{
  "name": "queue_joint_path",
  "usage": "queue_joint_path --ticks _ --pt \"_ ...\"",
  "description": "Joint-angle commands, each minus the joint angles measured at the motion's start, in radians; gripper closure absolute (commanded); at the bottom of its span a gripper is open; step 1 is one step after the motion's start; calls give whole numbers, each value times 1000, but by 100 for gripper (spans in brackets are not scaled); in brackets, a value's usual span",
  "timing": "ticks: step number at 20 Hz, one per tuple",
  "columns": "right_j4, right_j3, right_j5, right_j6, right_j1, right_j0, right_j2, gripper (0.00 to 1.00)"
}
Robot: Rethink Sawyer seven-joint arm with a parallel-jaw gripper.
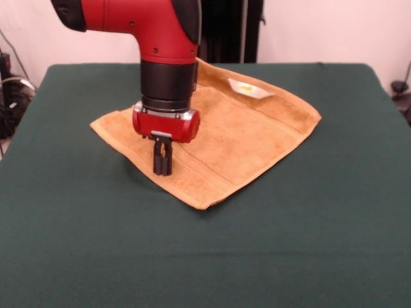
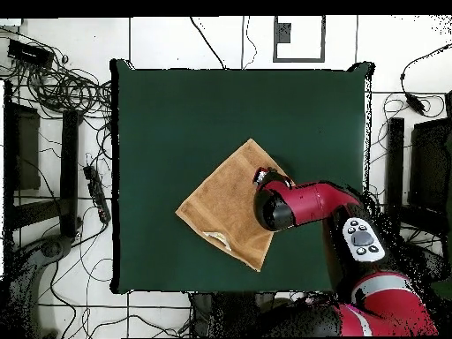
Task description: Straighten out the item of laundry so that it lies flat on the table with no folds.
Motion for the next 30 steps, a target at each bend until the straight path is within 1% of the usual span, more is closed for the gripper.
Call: queue_joint_path --ticks 1,2,5,7,13,18,25,28,30 --pt "-29 -157 -26 -15 165 29 32 100" --pt "-33 -178 -31 -5 174 45 9 100" --pt "-35 -280 -108 72 228 129 -129 100" --pt "-29 -309 -134 72 247 132 -155 100" --pt "-16 -342 -196 43 276 112 -180 100" --pt "-13 -351 -191 10 274 79 -156 100" --pt "-38 -365 -176 -38 287 28 -107 100" --pt "-49 -347 -129 -73 270 1 -67 100" --pt "-61 -311 -97 -104 243 -32 -22 100"
